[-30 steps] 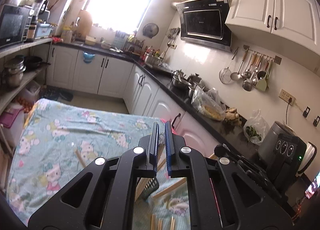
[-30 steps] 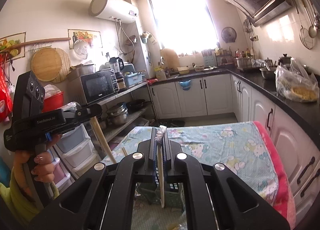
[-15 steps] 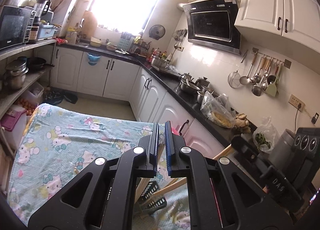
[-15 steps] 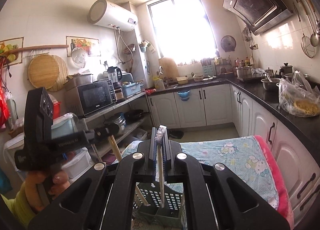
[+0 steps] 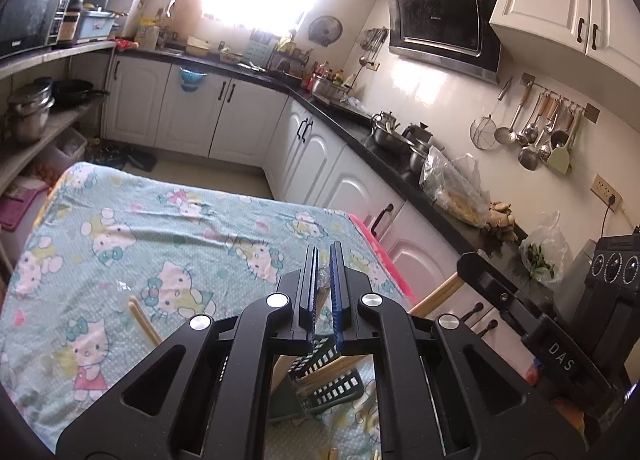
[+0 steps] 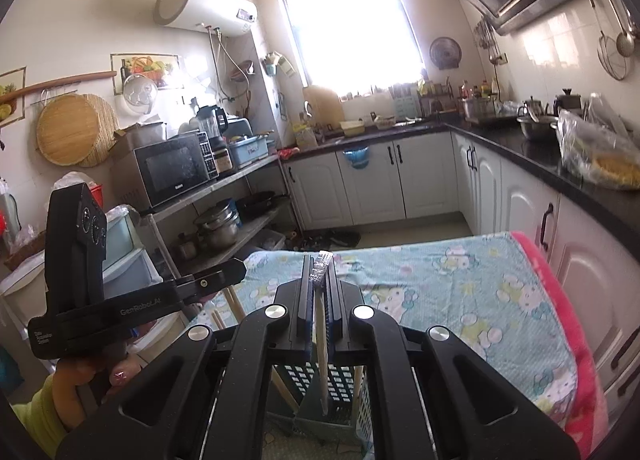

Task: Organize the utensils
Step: 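Lower both chopsticks into the green basket slots, then open the left tool while the right tool opens, releasing the chopsticks, then raise both tools from the basket and move them down toward the chopstick pile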

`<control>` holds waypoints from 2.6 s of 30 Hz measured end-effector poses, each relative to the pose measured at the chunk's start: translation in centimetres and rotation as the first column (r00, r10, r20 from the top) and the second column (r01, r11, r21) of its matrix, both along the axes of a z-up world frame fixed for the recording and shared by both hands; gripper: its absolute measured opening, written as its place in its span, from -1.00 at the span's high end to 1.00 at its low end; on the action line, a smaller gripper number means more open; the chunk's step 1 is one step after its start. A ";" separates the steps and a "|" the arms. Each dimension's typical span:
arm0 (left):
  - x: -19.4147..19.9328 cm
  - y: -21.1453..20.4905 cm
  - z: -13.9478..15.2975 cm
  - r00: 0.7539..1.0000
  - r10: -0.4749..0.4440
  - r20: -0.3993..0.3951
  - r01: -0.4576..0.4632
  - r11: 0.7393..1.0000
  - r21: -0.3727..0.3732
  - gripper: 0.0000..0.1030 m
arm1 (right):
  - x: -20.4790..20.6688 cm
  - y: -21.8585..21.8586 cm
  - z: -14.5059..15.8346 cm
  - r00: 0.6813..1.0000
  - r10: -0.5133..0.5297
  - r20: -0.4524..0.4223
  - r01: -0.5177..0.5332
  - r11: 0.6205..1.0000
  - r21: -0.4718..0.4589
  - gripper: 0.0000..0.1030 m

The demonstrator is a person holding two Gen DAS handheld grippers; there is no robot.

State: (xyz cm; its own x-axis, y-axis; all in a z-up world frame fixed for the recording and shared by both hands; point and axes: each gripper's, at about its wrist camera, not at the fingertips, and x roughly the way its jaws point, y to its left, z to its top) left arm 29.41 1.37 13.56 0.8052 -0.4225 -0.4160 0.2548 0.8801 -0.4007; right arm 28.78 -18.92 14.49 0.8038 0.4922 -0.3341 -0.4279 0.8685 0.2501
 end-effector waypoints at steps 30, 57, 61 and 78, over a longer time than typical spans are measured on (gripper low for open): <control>0.0 2.4 -4.7 0.996 0.004 -0.084 -0.006 0.999 -0.032 0.93 | 0.6 -0.1 -4.9 0.993 -0.053 -0.110 0.052 0.999 -0.013 0.73; -4.1 4.5 -4.9 0.994 0.077 -0.073 -0.077 0.997 0.003 -0.23 | -3.2 -2.0 -5.8 0.988 -0.109 -0.114 0.102 0.993 -0.060 0.05; -5.4 4.8 -4.9 0.994 0.092 -0.055 -0.093 0.996 -0.007 -0.68 | -3.7 -2.1 -6.2 0.987 -0.109 -0.120 0.101 0.993 -0.066 -0.02; -9.6 6.1 -6.1 0.987 0.153 -0.053 -0.153 0.988 -0.001 -0.79 | -6.8 -1.8 -7.2 0.987 -0.116 -0.109 0.104 0.989 -0.103 -0.26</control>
State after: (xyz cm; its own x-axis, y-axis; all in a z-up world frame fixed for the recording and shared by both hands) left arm 19.79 7.47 7.42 0.8375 -0.2983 -0.4578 0.0958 0.9050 -0.4144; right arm 21.97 -20.73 7.30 0.8048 0.3637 -0.4690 -0.3019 0.9312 0.2041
